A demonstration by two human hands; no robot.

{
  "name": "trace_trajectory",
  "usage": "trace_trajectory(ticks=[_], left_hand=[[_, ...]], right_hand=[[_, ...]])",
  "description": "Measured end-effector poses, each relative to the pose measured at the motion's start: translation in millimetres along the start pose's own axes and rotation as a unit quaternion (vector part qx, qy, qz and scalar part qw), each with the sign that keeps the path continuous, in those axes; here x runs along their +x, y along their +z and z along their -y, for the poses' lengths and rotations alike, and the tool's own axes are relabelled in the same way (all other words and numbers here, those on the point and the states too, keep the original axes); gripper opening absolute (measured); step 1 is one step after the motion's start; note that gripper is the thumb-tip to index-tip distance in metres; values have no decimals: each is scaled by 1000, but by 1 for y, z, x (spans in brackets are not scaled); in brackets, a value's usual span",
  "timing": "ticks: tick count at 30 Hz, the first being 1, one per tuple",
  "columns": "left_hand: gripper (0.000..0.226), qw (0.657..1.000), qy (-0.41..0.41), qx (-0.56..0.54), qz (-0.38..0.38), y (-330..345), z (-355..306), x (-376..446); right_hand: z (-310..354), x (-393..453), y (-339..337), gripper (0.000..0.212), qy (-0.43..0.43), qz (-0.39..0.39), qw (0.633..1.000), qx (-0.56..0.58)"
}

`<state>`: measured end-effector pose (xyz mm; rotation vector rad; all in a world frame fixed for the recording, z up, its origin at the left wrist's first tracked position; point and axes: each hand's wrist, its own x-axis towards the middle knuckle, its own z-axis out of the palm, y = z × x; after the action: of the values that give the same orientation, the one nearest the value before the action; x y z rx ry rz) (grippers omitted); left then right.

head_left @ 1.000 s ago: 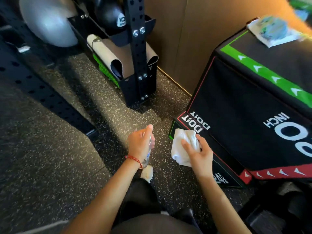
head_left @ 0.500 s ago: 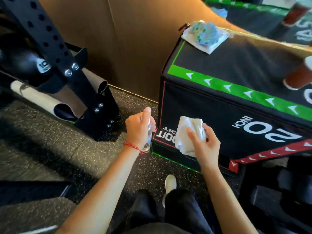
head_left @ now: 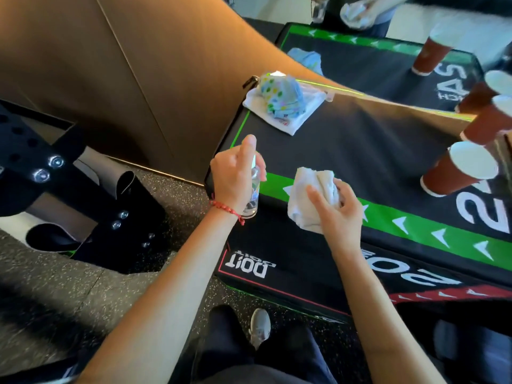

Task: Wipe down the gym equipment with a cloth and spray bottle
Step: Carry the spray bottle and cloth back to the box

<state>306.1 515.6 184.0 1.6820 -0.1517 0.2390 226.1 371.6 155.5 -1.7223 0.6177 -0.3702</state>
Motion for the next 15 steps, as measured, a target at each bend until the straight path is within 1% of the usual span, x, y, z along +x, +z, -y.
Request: trace_trajectory(ticks=[10,15], left_hand=[[62,999,17,-21,32,43,17,56],[60,998,25,-35,39,50,22,65]], right_hand=[[4,49,16,38,27,-54,996,-58],[2,55,26,43,41,-69,989,-125]])
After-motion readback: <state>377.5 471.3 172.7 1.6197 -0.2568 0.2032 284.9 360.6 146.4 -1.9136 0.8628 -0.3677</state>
